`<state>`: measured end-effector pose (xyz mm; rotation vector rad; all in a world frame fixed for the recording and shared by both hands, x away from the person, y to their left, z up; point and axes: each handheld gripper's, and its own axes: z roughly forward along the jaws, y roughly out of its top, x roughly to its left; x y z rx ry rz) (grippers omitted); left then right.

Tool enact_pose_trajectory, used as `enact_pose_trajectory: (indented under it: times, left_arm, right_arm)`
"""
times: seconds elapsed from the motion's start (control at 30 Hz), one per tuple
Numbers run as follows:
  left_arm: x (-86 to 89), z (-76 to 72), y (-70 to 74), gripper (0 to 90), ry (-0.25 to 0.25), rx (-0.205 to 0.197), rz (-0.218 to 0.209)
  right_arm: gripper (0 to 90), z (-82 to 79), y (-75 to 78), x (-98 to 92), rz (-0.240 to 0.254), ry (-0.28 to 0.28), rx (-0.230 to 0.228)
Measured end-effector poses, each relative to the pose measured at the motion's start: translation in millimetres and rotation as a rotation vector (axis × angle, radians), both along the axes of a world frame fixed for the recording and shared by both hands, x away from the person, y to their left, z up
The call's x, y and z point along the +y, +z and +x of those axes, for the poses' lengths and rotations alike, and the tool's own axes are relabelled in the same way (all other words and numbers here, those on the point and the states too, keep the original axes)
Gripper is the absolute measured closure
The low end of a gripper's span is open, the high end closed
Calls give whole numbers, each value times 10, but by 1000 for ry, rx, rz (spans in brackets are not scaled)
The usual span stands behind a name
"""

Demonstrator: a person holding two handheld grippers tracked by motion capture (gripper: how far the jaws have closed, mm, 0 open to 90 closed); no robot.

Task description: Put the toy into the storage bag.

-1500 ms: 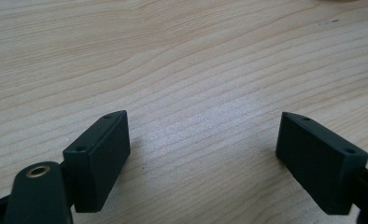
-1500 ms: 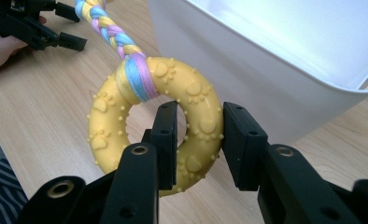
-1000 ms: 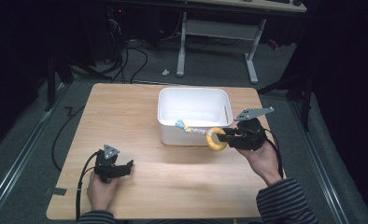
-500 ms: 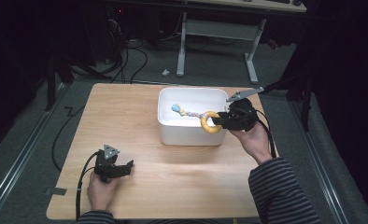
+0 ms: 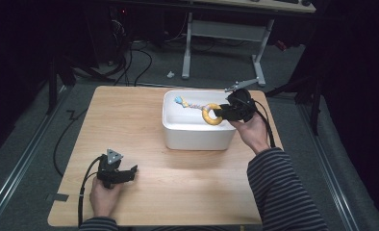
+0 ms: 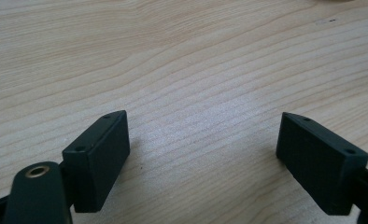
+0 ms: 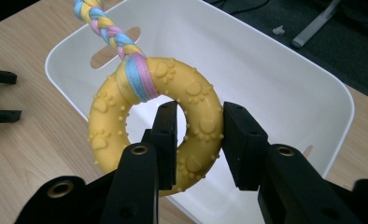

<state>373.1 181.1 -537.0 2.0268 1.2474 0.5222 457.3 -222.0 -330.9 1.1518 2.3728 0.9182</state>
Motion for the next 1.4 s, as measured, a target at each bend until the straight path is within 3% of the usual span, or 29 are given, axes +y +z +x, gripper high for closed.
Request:
enact_pose_trajectory:
  times: [0.57, 0.87, 1.13, 1.4]
  left_arm:
    - [0, -1, 0, 178, -1, 1, 0]
    - [0, -4, 0, 178, -2, 0, 1]
    - [-1, -4, 0, 178, -2, 0, 2]
    - [0, -3, 0, 178, -2, 0, 2]
  right_arm:
    - [678, 194, -304, 84, -44, -28, 75]
    - [676, 236, -455, 42, -28, -37, 126]
    - [663, 249, -469, -6, -2, -34, 141]
    - [631, 271, -507, 50, -9, -17, 153]
